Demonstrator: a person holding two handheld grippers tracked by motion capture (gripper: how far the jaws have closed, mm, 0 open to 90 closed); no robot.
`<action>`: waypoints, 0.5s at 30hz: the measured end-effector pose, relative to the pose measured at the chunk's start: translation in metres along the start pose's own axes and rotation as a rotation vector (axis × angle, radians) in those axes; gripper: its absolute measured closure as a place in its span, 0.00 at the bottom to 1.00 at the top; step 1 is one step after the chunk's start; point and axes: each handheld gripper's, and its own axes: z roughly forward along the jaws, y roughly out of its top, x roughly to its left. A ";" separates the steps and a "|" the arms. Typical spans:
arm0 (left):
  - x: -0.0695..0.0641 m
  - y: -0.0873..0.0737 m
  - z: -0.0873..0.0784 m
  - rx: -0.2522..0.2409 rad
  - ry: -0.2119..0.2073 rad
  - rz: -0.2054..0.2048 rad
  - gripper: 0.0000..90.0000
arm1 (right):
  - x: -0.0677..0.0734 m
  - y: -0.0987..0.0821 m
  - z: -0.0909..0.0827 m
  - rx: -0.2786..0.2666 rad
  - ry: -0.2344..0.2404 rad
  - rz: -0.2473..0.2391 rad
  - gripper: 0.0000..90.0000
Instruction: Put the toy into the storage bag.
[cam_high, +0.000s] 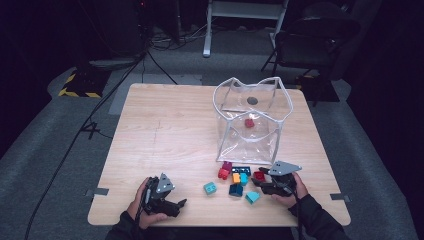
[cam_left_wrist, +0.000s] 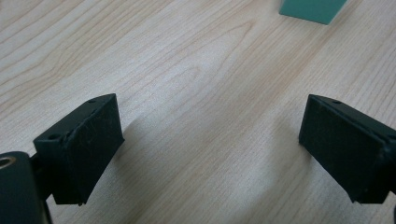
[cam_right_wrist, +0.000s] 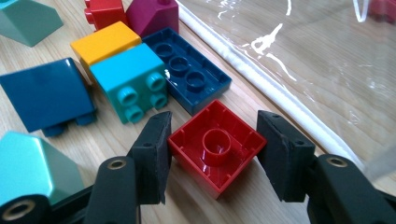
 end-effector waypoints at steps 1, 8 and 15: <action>0.000 0.000 0.000 0.000 0.000 0.000 0.07 | -0.001 -0.002 -0.003 -0.007 -0.006 0.003 0.53; 0.000 0.000 0.000 0.000 0.000 0.000 0.07 | -0.007 -0.007 -0.015 -0.027 -0.017 0.008 0.53; 0.000 0.000 0.000 0.000 0.000 0.000 0.07 | -0.015 -0.010 -0.035 -0.070 -0.043 0.023 0.53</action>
